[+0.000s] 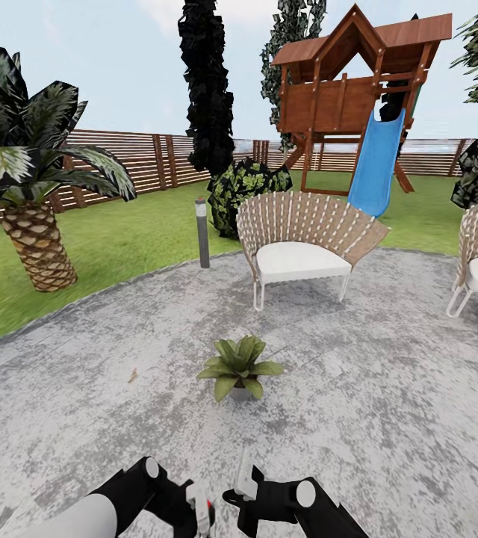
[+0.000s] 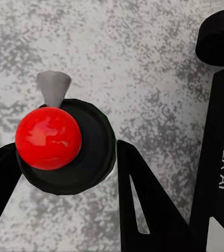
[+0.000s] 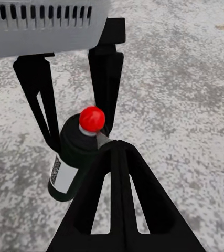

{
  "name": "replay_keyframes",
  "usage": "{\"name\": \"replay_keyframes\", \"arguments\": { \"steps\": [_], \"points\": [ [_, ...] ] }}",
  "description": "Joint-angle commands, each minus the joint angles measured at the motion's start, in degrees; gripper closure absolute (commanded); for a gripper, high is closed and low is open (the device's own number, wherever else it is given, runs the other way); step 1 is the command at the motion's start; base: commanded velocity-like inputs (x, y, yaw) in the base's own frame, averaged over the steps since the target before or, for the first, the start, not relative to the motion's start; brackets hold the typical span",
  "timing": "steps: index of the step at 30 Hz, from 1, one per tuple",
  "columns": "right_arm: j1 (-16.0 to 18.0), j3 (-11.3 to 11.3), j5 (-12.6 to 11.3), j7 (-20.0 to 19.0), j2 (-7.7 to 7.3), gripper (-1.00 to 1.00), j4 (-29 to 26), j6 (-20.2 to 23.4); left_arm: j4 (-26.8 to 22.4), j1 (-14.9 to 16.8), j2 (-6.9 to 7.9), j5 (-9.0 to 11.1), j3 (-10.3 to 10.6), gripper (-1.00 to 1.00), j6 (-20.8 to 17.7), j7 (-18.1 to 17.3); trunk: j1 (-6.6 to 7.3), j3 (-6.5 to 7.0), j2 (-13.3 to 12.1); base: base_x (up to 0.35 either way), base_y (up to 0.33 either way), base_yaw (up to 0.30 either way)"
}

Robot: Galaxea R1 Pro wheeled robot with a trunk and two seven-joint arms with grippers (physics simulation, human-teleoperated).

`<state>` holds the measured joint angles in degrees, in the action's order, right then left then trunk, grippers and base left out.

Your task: Pick up the pesticide atomizer in the garden and spray insectifuge to fully cover both potted plants in the garden.

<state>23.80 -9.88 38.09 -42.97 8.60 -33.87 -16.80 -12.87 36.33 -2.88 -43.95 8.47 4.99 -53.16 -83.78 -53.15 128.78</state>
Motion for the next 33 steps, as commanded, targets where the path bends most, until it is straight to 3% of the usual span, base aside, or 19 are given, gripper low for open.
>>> {"name": "replay_keyframes", "arguments": {
  "steps": [1,5,14,19,33],
  "points": [
    [0.0,0.1,0.6,0.0,0.01,1.00,-0.1,-0.3,-0.1,0.0,-0.02,-0.5,-0.1,1.00,1.2,-0.1,0.01,-0.05,0.0,0.000,0.000,0.000],
    [0.0,0.1,0.6,0.0,0.01,1.00,-0.1,-0.3,0.0,0.1,0.08,-0.4,-0.3,1.00,3.3,-1.8,0.01,-0.05,0.0,0.000,0.000,0.000],
    [0.0,0.1,0.6,0.0,0.01,1.00,-0.1,-0.3,0.0,0.1,0.03,-0.1,-0.4,1.00,3.7,-2.4,0.01,-0.05,0.0,0.000,0.000,0.000],
    [0.0,0.0,0.6,0.0,0.01,1.00,-0.1,-0.3,0.0,0.1,0.06,3.5,-0.2,1.00,4.2,-2.5,0.01,-0.05,0.0,0.000,0.000,0.000],
    [0.0,0.1,0.6,0.0,0.01,1.00,-0.1,-0.3,-0.1,0.1,-0.09,4.1,-0.1,1.00,5.2,-3.1,0.01,-0.05,0.0,0.000,0.000,0.000]
  ]
}}
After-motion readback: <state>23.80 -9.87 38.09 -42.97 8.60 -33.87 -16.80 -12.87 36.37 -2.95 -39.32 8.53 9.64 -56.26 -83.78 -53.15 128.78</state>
